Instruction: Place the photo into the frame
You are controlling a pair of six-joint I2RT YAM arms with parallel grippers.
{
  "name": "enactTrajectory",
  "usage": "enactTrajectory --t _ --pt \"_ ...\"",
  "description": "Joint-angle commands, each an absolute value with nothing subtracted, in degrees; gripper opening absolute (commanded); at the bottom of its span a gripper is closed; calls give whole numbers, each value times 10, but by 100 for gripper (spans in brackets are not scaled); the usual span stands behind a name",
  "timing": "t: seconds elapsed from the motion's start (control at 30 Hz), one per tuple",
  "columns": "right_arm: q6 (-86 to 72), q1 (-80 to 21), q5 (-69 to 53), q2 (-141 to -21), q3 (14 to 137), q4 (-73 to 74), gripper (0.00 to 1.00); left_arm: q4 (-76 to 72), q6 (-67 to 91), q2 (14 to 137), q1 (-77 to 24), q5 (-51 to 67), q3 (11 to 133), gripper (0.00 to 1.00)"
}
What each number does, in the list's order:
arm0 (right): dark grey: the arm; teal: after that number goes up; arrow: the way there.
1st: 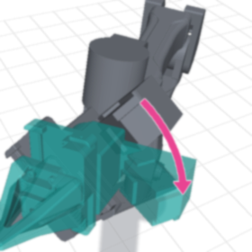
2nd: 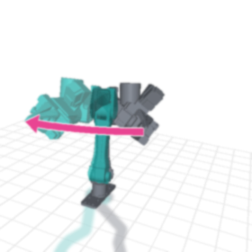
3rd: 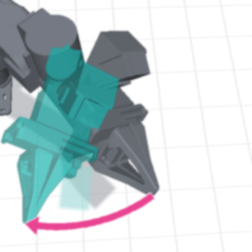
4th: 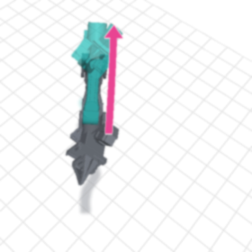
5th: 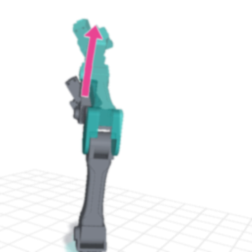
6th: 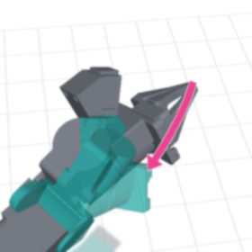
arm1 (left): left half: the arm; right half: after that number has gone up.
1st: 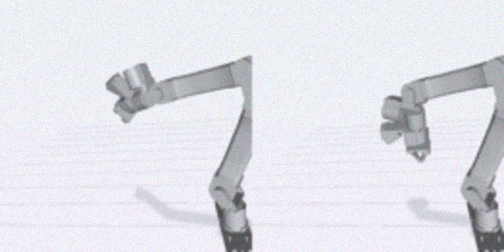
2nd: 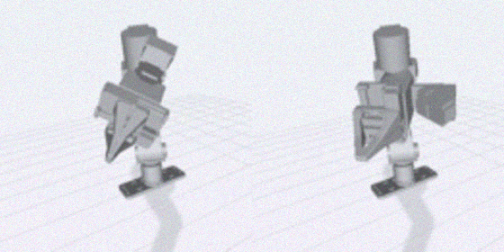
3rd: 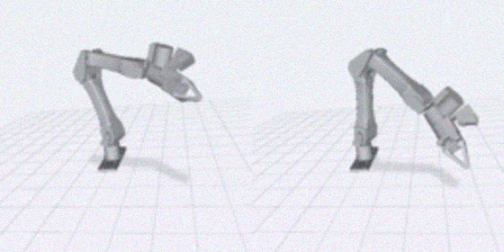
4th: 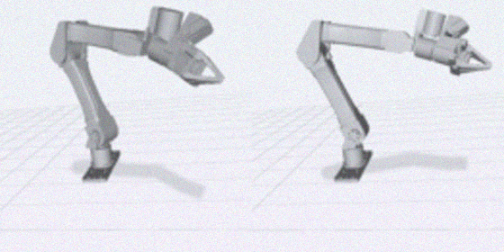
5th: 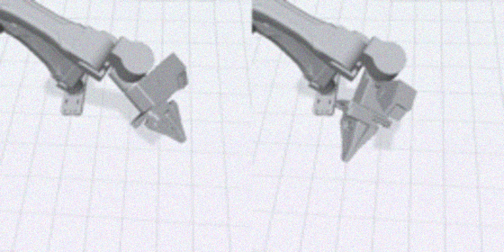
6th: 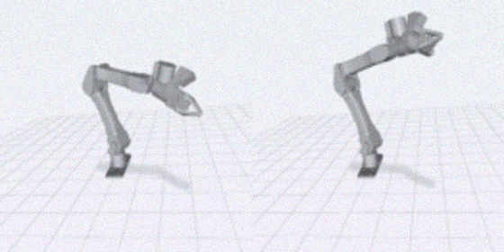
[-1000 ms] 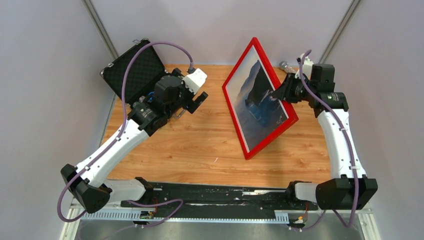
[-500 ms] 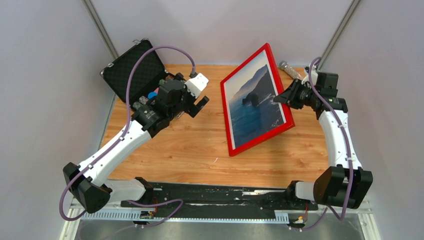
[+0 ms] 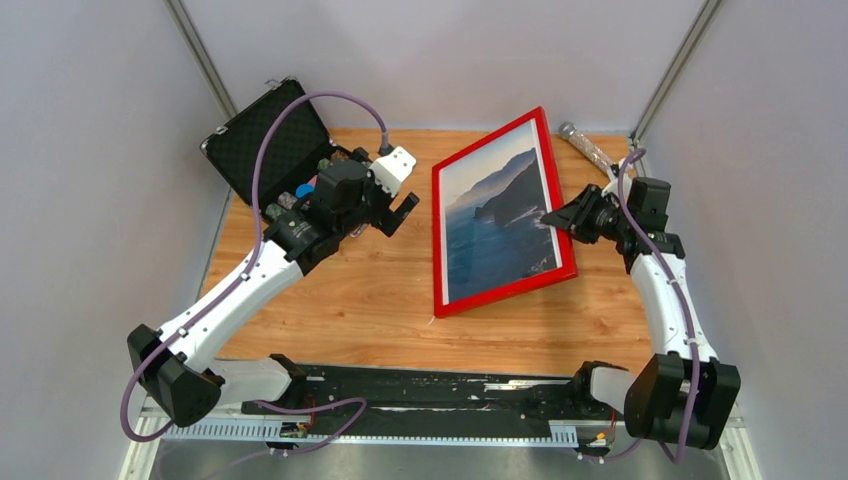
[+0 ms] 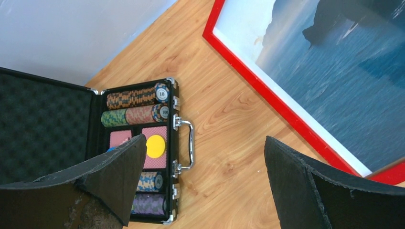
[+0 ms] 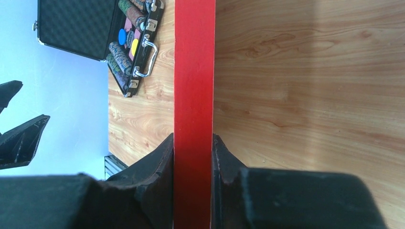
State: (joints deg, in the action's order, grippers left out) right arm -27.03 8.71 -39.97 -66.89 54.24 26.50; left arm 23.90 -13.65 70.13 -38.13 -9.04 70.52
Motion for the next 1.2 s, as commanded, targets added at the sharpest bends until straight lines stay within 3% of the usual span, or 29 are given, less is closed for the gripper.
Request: enactTrajectory --t 0.0,0.3,0.7,1.17 --pt "-259 83 -418 -646 515 197 0 211 -118 696 -375 -76 700 100" --pt "-282 83 -431 -657 440 114 0 213 -116 707 -373 -62 700 100" --pt "-294 83 -448 -709 343 -69 29 209 -125 716 -372 -62 693 100" --pt "-276 85 -506 -838 328 -145 45 214 -129 733 -372 -55 700 100"
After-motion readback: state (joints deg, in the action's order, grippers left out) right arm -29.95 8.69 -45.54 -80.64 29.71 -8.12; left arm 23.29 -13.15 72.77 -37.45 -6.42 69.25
